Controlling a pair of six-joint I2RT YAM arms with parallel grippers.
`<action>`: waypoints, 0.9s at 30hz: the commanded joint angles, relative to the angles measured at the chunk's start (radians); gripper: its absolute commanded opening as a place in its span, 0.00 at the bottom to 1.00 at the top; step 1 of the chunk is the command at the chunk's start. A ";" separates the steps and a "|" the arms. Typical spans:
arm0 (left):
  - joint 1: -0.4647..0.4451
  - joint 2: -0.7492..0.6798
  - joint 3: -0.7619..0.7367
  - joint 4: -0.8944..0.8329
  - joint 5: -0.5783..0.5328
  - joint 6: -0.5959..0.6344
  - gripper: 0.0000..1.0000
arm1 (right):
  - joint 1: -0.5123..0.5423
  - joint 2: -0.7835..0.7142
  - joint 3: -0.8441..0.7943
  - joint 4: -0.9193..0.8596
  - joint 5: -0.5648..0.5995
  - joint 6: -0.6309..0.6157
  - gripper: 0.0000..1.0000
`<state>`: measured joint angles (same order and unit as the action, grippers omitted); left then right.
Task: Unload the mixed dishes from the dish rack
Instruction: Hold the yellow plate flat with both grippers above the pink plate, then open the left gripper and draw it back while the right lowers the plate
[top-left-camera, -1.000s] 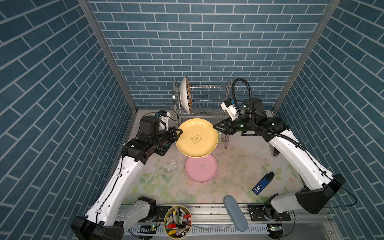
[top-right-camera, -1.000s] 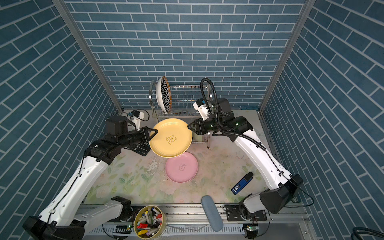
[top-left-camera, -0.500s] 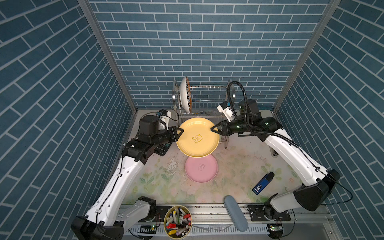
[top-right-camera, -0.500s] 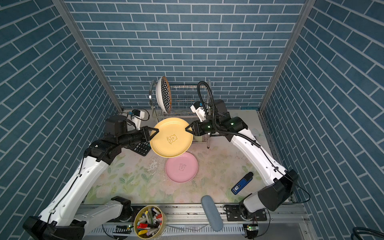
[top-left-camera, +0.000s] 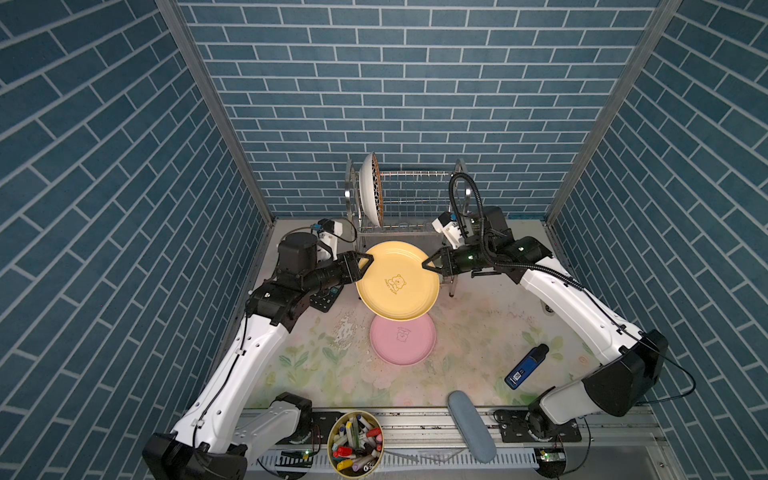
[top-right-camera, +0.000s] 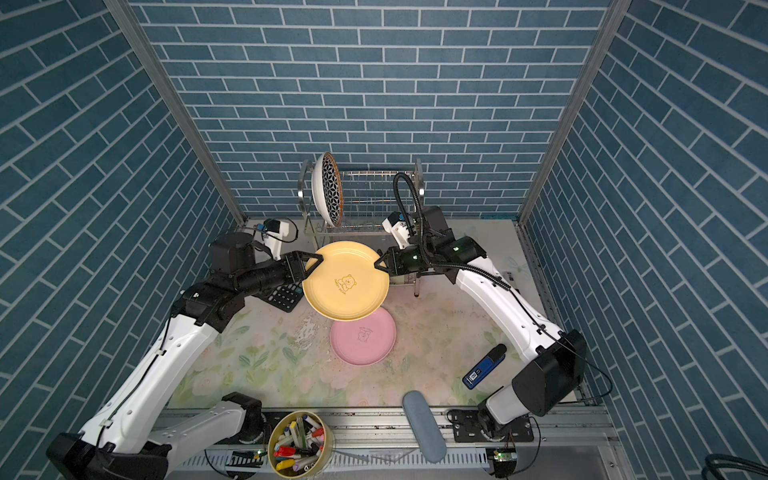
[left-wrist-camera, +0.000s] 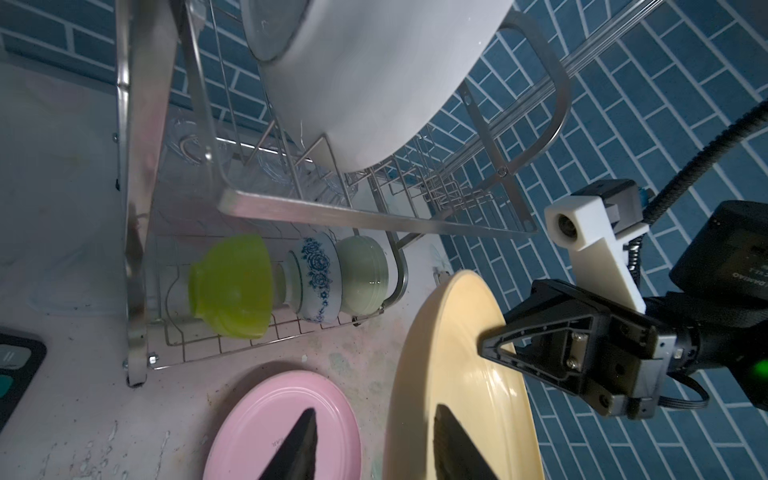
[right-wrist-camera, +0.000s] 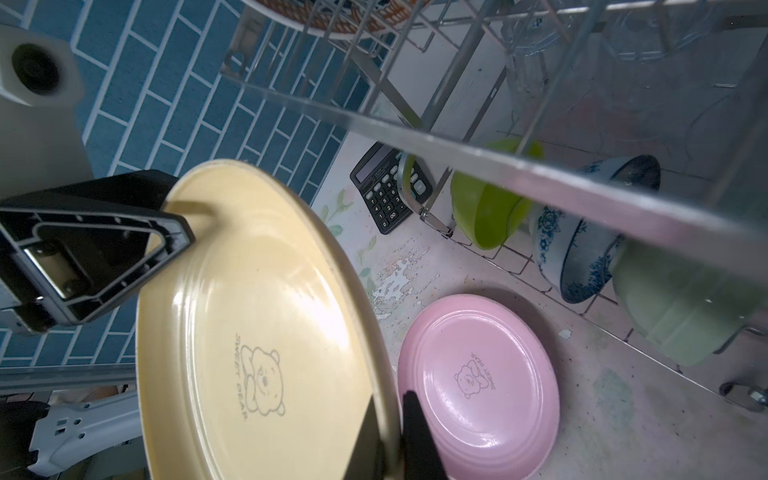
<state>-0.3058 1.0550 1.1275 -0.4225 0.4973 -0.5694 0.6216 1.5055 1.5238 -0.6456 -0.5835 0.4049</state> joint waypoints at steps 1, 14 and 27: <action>0.002 -0.025 -0.011 0.025 -0.026 0.006 0.56 | 0.003 -0.019 -0.025 0.027 -0.024 0.008 0.00; 0.002 -0.217 -0.048 0.021 -0.389 0.057 0.59 | 0.013 -0.108 -0.236 -0.025 0.154 0.020 0.00; 0.002 -0.251 -0.090 0.061 -0.452 0.057 0.61 | 0.076 -0.146 -0.448 0.125 0.280 0.106 0.00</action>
<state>-0.3061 0.7982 1.0554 -0.3855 0.0540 -0.5228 0.6910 1.3785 1.1225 -0.5987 -0.3309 0.4393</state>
